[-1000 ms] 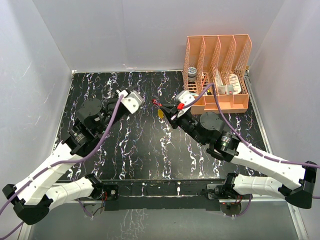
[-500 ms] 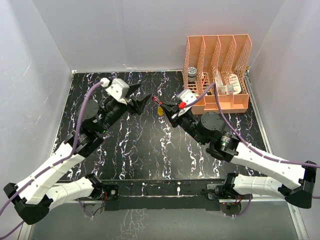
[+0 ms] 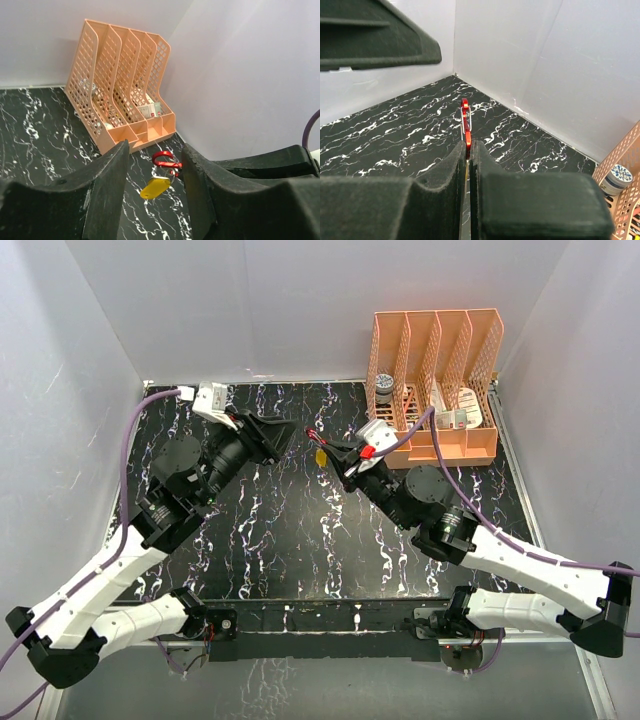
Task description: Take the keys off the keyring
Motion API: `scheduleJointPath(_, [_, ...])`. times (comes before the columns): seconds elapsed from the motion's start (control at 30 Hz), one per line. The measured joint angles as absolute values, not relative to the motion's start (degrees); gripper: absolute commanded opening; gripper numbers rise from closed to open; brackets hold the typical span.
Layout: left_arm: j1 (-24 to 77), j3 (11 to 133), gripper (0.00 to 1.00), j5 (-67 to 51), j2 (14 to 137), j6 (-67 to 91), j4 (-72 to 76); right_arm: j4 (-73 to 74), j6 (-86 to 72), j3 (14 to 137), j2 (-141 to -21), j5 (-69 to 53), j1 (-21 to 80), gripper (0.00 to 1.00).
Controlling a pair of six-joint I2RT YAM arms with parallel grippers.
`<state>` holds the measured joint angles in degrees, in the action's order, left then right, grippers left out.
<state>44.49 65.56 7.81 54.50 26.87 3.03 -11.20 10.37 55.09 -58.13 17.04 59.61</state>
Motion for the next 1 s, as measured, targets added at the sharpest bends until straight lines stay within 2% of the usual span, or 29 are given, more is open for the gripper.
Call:
scheduleJointPath(0.37, [43.83, 61.47, 0.52, 2.07, 57.49, 36.42, 10.22, -15.64, 12.12, 54.54, -57.69, 17.98, 59.61, 0.00])
scheduleJointPath(1.0, [43.11, 58.67, 0.48, -6.63, 59.53, 39.40, 21.15, -18.85, 12.05, 54.50, -57.87, 19.25, 59.61, 0.00])
